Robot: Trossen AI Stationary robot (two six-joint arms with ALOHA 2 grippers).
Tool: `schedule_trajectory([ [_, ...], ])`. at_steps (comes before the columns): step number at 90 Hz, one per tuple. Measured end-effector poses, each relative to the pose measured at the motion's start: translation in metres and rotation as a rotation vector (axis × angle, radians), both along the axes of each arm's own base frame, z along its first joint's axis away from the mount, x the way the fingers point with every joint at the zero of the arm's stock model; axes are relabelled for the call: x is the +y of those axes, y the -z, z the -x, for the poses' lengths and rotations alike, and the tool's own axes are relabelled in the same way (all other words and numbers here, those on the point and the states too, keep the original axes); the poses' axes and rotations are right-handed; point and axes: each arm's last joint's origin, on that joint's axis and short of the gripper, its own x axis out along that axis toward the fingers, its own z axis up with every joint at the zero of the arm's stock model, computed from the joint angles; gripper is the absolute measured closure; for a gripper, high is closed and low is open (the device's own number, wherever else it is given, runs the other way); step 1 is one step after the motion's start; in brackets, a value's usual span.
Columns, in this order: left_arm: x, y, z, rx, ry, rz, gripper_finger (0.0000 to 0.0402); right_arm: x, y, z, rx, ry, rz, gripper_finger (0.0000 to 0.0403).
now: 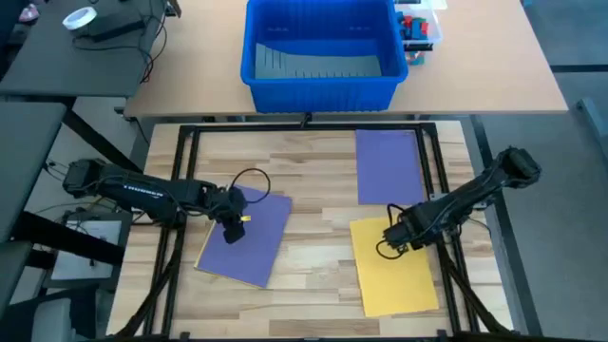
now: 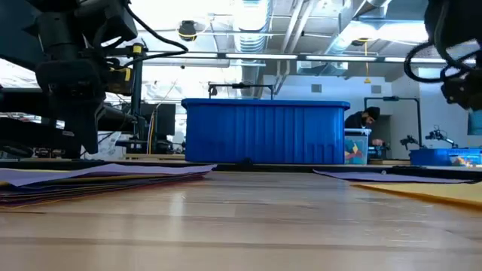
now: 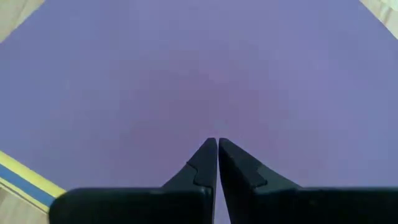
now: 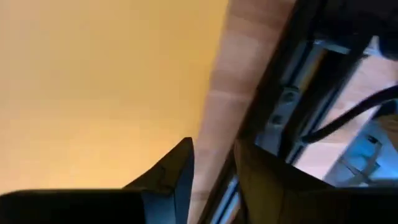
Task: Organize paper
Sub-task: Put the yellow paper on the table
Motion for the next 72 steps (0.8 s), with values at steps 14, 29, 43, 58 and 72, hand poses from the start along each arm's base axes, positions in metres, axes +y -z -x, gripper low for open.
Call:
schedule_trajectory([
  [14,0.0,0.0,0.0,0.0,0.018,-0.009,0.0402,0.014,-0.004,-0.04,-0.449,-0.003,0.049,0.0292],
  [29,0.0,0.0,0.0,0.0,0.008,-0.004,0.0402,0.017,0.029,-0.056,-0.394,0.045,0.104,0.0319],
  [43,-0.001,0.0,0.0,0.005,0.017,0.018,0.0402,0.023,0.043,-0.058,-0.34,0.012,0.101,0.0386],
  [58,0.0,0.001,0.003,0.033,0.019,0.016,0.0402,0.028,0.051,-0.052,-0.258,0.024,0.113,0.0397],
  [72,0.0,0.002,0.005,0.055,0.026,0.011,0.0402,0.034,0.053,-0.044,-0.225,0.021,0.118,0.0402],
])
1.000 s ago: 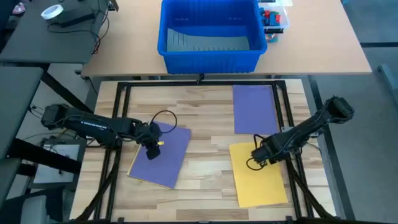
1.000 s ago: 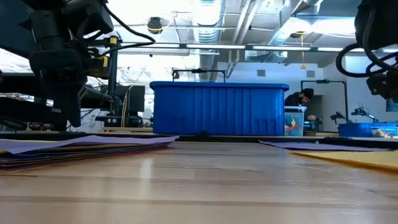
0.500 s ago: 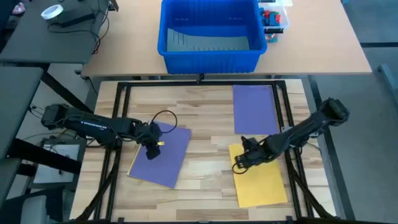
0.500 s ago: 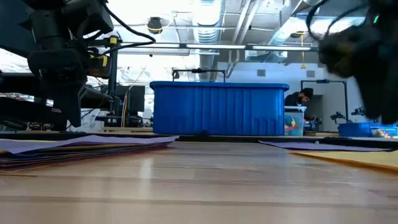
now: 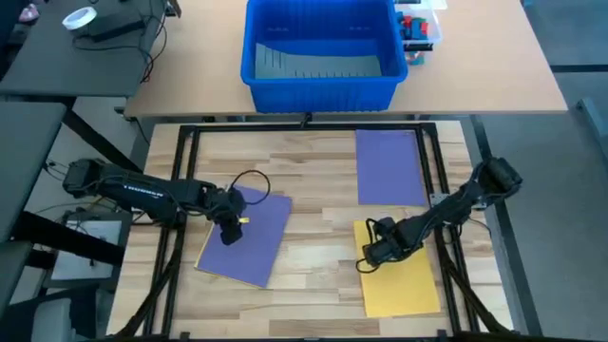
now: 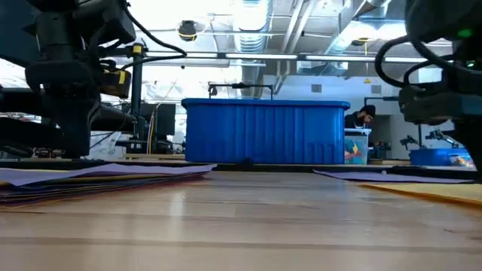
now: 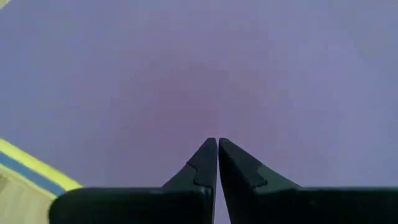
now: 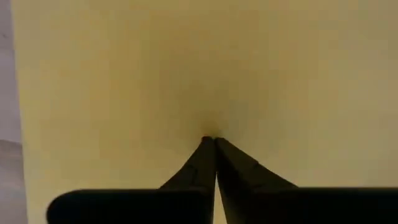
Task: Organize paper
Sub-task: Put the yellow paper on the table, then stack the purple paper on top of the other purple paper
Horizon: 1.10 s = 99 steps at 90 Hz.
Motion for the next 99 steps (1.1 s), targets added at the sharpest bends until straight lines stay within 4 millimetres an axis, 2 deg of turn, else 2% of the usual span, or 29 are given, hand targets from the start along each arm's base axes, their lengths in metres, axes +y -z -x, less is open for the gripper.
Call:
schedule_trajectory([
  [17,0.0,0.0,0.0,0.0,0.001,-0.001,0.0402,0.002,0.001,0.011,0.082,-0.023,0.025,0.0403],
  [42,0.0,0.0,0.0,-0.002,0.002,-0.001,0.0402,-0.001,-0.007,0.01,0.029,0.034,0.003,0.0403],
  [50,0.0,0.0,0.0,-0.002,0.001,-0.001,0.0402,-0.002,-0.018,0.008,-0.018,0.043,-0.013,0.0403],
  [63,0.0,-0.001,-0.002,-0.019,-0.015,0.007,0.0402,-0.005,-0.042,-0.001,-0.188,0.07,-0.01,0.0403],
  [72,0.0,-0.002,-0.003,-0.038,-0.005,0.004,0.0402,-0.014,-0.053,-0.019,-0.394,0.104,-0.026,0.0402],
  [82,0.0,-0.003,-0.008,-0.079,0.054,-0.02,0.0402,-0.031,-0.057,-0.056,-0.633,0.097,-0.042,0.0385],
  [99,-0.001,0.005,-0.015,-0.065,0.141,-0.043,0.0402,-0.077,-0.029,-0.118,-0.899,0.163,-0.008,0.0322],
])
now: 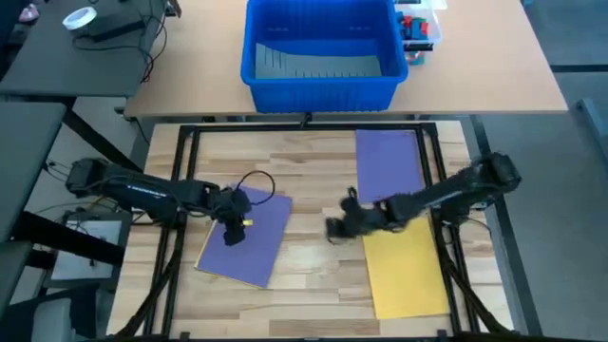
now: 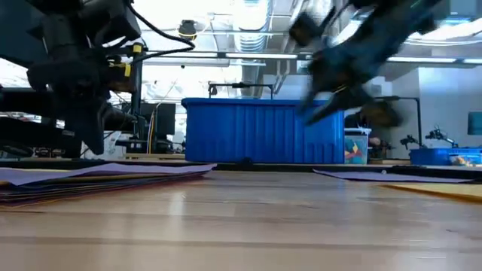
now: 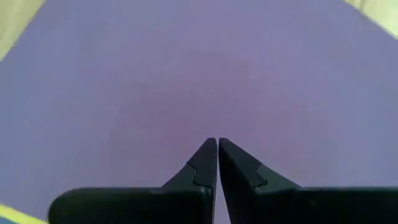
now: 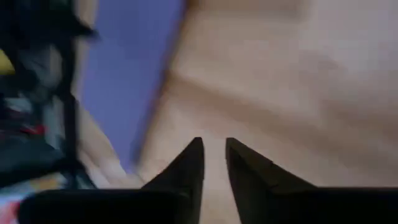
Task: Organize paper
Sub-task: Stack the purple paper on top of the other purple paper
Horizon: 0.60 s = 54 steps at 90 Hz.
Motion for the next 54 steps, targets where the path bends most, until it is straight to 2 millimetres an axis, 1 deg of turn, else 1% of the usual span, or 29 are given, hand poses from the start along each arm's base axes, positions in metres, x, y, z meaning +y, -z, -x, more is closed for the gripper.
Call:
schedule_trajectory([
  [9,0.0,0.007,-0.003,0.034,0.021,-0.001,0.0402,-0.021,0.02,-0.024,-0.037,0.052,-0.051,0.0297],
  [14,-0.001,0.011,-0.006,0.043,0.039,-0.009,0.0402,-0.027,0.029,-0.035,-0.031,0.046,-0.073,0.0288],
  [23,-0.001,0.017,-0.016,0.007,0.073,-0.023,0.0402,-0.03,0.04,-0.059,-0.025,0.008,-0.1,0.0282],
  [32,-0.002,0.023,-0.024,-0.01,0.077,-0.023,0.0402,-0.029,0.047,-0.077,-0.024,-0.028,-0.114,0.028],
  [41,-0.002,0.028,-0.03,-0.025,0.055,-0.011,0.0402,-0.028,0.052,-0.088,0.003,-0.056,-0.132,0.028],
  [54,-0.004,0.033,-0.038,-0.062,0.072,0.032,0.0402,-0.028,0.055,-0.093,0.048,-0.059,-0.135,0.028],
])
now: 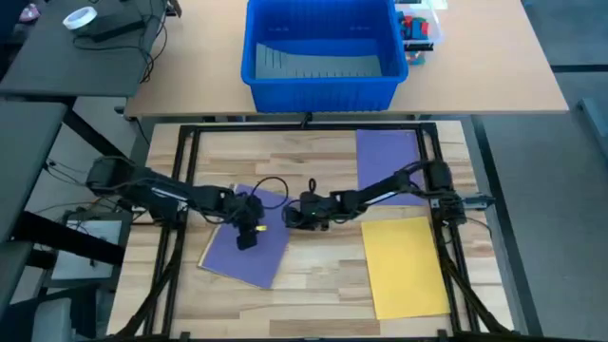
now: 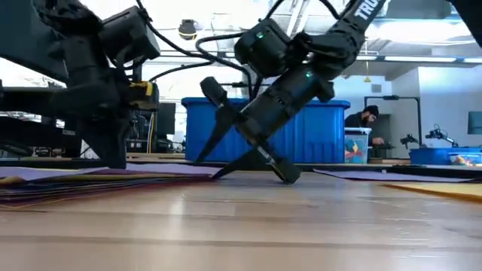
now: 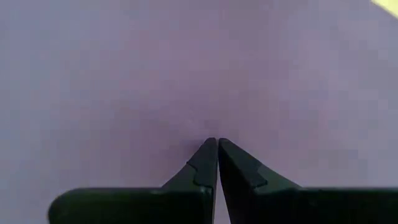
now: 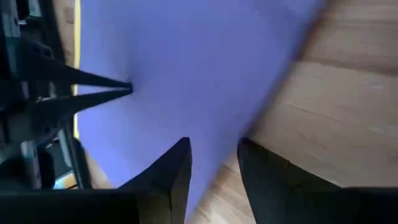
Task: Organize paper
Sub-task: Stack the purple paper on top of the other purple paper
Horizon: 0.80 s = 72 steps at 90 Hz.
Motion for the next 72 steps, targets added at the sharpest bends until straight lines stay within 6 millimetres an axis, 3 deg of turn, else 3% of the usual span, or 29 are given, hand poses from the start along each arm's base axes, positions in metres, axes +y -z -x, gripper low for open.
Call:
schedule_trajectory([
  [22,0.0,0.002,0.0,0.009,0.007,0.01,0.0402,-0.001,0.0,0.0,-0.002,-0.013,0.016,0.0288],
  [40,0.0,0.003,0.002,0.032,0.008,0.008,0.0402,0.0,-0.001,0.0,0.001,-0.037,0.037,0.0382],
  [48,0.0,0.001,0.003,0.037,0.003,0.02,0.0402,0.0,-0.001,0.001,-0.001,-0.055,0.054,0.0397],
  [59,-0.001,-0.011,0.008,0.068,0.017,0.049,0.0402,-0.003,-0.017,0.005,-0.005,-0.096,0.086,0.0402],
  [72,0.002,-0.041,0.013,0.072,0.046,0.023,0.0402,-0.014,-0.049,0.026,0.097,-0.161,0.168,0.0403],
])
